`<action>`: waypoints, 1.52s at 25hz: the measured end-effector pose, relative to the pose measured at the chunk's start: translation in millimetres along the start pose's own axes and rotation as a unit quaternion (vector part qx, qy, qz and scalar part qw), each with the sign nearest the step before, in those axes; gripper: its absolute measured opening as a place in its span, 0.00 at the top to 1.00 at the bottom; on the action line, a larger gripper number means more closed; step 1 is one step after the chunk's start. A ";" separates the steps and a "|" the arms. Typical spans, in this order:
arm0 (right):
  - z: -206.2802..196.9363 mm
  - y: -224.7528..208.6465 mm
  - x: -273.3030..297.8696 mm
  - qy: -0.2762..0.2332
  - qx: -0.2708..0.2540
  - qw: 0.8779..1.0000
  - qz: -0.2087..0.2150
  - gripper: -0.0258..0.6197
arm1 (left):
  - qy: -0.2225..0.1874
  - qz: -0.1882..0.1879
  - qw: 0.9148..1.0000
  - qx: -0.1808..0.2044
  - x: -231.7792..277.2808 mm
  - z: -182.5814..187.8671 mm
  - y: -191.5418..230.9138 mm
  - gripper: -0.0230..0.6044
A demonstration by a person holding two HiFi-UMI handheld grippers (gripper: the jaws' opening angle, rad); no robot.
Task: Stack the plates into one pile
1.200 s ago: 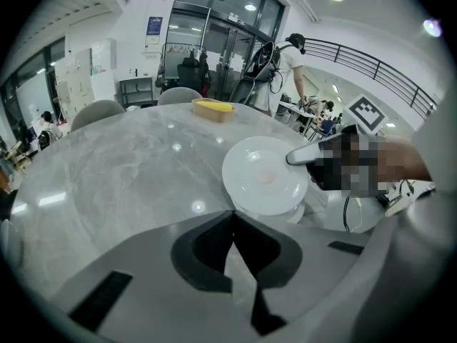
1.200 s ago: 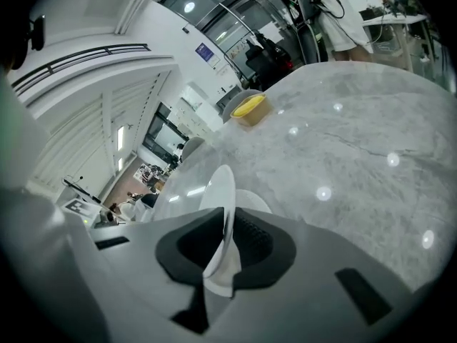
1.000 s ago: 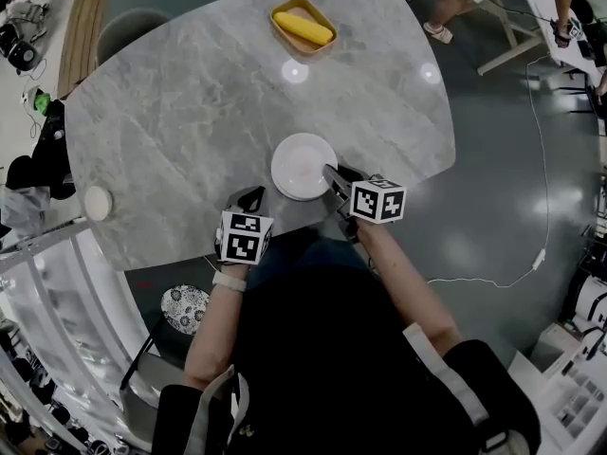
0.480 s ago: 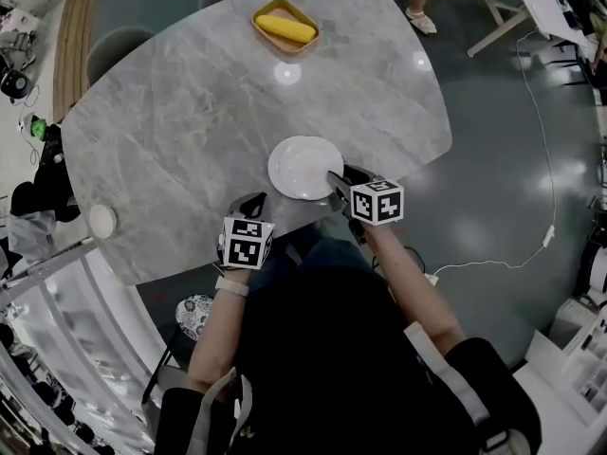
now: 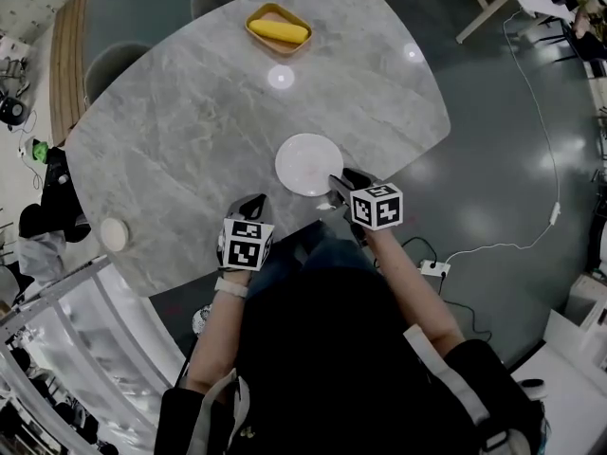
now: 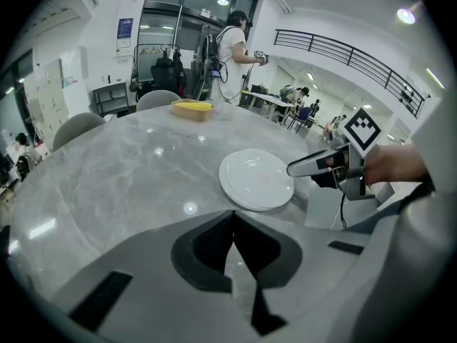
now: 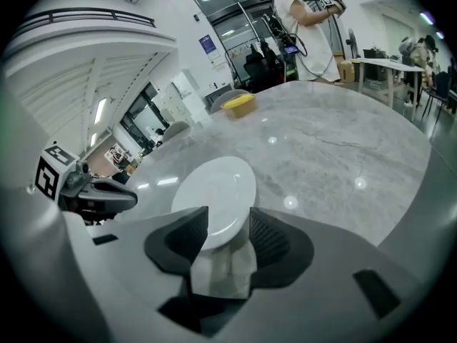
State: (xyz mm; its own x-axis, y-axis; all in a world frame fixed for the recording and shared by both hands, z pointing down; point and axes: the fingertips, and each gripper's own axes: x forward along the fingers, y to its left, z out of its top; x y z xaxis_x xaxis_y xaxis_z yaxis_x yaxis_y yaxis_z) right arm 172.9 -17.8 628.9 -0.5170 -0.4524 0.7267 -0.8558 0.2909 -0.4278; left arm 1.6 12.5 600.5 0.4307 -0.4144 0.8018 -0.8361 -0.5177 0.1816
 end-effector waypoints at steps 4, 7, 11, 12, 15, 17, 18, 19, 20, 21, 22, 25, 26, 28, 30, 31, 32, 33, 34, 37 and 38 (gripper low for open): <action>-4.5 16.6 3.2 -0.002 0.001 1.000 0.004 0.70 | 0.004 -0.005 1.000 0.010 -6.9 -4.8 3.8 0.96; -4.9 26.8 2.8 -0.005 0.002 1.000 0.001 0.70 | 0.001 -0.011 1.000 0.016 -11.4 -5.2 4.4 0.96; 1.0 36.5 -6.4 -0.024 0.002 1.000 -0.008 0.70 | -0.008 -0.022 0.999 0.027 -17.2 0.8 2.5 0.96; 2.7 37.5 -10.7 -0.030 0.001 0.999 -0.012 0.70 | -0.010 -0.025 0.999 0.031 -18.6 3.1 1.1 0.96; 9.1 41.9 -27.4 -0.049 -0.004 0.999 -0.023 0.70 | -0.023 -0.033 0.998 0.040 -23.8 12.8 -3.3 0.96; 15.8 46.8 -40.6 -0.064 -0.007 0.998 -0.027 0.70 | -0.033 -0.037 0.998 0.046 -28.3 21.4 -5.5 0.96; 20.4 49.1 -48.0 -0.073 -0.009 0.997 -0.028 0.72 | -0.039 -0.039 0.997 0.049 -30.7 26.8 -6.6 0.96; 25.7 51.2 -55.4 -0.082 -0.012 0.996 -0.030 0.74 | -0.045 -0.041 0.997 0.052 -33.1 32.9 -7.6 0.96; 31.8 53.4 -62.6 -0.091 -0.017 0.995 -0.032 0.75 | -0.051 -0.043 0.996 0.056 -35.5 39.4 -8.5 0.96; 38.0 55.9 -69.3 -0.100 -0.022 0.994 -0.034 0.77 | -0.056 -0.045 0.996 0.060 -38.2 45.6 -9.2 0.96; 44.1 58.9 -75.6 -0.109 -0.025 0.993 -0.035 0.79 | -0.062 -0.048 0.995 0.062 -41.5 51.4 -9.9 0.96; 63.5 68.4 -95.2 -0.138 -0.034 0.989 -0.034 0.83 | -0.086 -0.054 0.992 0.071 -54.3 72.6 -13.1 0.96; 70.5 71.3 -102.2 -0.147 -0.038 0.988 -0.033 0.84 | -0.097 -0.055 0.991 0.074 -59.2 81.4 -14.5 0.96; 84.1 78.5 -116.8 -0.165 -0.046 0.985 -0.032 0.86 | -0.118 -0.059 0.988 0.078 -70.2 99.0 -17.4 0.96; 97.5 87.0 -130.7 -0.181 -0.059 0.981 -0.031 0.87 | -0.137 -0.063 0.985 0.083 -81.7 116.2 -20.3 0.96; 104.0 91.3 -137.1 -0.189 -0.067 0.979 -0.032 0.87 | -0.147 -0.066 0.983 0.086 -87.3 124.3 -21.8 0.96; 110.3 95.4 -143.2 -0.196 -0.076 0.977 -0.033 0.87 | -0.157 -0.068 0.981 0.088 -92.9 132.3 -23.4 0.96; 116.7 99.1 -149.3 -0.203 -0.085 0.975 -0.034 0.87 | -0.168 -0.071 0.979 0.089 -98.6 140.6 -25.1 0.96; 123.1 102.4 -155.6 -0.210 -0.092 0.973 -0.034 0.87 | -0.181 -0.075 0.977 0.086 -104.5 149.5 -27.1 0.96; 141.7 111.1 -176.5 -0.231 -0.111 0.966 -0.035 0.87 | -0.221 -0.094 0.968 0.073 -124.8 175.0 -34.5 0.96; 147.5 114.4 -183.6 -0.239 -0.117 0.963 -0.036 0.87 | -0.231 -0.098 0.965 0.075 -132.0 181.6 -36.7 0.96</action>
State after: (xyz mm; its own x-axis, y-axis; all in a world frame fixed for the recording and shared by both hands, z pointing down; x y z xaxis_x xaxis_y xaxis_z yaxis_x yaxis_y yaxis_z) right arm 167.3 -25.8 367.2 -0.4545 -0.7981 0.3956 -0.8907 0.4022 -0.2121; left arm 37.1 -49.7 384.6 0.7100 -0.5697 0.4140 -0.6799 -0.7077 0.1922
